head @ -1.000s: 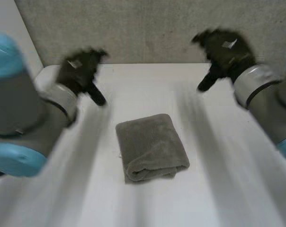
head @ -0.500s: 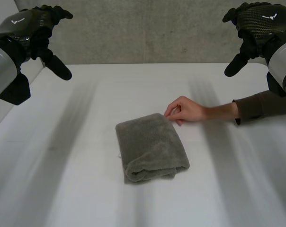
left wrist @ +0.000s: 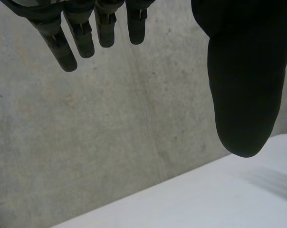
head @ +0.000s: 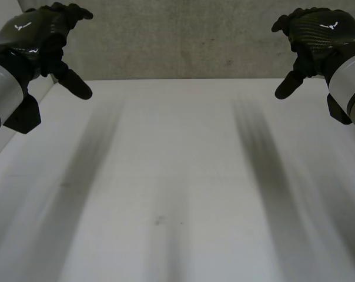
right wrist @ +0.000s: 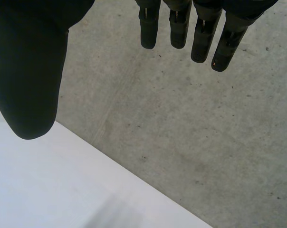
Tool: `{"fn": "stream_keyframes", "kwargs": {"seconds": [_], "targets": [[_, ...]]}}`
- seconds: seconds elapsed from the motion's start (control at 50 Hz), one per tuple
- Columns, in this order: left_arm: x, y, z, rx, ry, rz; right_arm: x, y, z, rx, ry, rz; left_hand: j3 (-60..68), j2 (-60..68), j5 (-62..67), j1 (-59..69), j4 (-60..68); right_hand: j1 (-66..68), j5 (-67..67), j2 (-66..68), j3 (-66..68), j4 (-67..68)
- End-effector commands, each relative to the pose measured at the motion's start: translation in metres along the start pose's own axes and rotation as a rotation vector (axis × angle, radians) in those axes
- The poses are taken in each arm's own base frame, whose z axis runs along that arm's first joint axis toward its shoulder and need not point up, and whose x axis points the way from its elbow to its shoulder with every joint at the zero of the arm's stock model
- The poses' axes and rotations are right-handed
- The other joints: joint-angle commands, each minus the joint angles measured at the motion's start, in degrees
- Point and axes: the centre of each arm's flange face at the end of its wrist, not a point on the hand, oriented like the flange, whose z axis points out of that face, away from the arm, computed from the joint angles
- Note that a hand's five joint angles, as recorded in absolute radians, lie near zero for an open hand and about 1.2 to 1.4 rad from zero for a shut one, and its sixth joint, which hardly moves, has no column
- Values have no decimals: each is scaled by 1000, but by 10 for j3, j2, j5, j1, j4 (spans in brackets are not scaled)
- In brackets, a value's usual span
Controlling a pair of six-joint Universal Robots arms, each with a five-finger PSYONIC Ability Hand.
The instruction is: Fold the towel.
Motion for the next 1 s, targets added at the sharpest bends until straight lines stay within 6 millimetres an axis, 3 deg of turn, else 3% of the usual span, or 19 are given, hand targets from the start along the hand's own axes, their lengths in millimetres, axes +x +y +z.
{"fn": "stream_keyframes", "kwargs": {"seconds": [0.02,0.46,1.0], "targets": [[0,-5,-3,49,1,8,1,0,0,1,3,-1,5,5,-15,0,4,-21,-37,-33,-22,-33],[0,-3,0,31,-1,-1,2,2,0,-6,7,-6,5,5,-15,0,4,-21,-37,-33,-22,-33],[1,15,-1,-106,7,-8,-2,4,0,-12,-6,-46,5,5,-15,0,4,-21,-37,-33,-22,-33]]}}
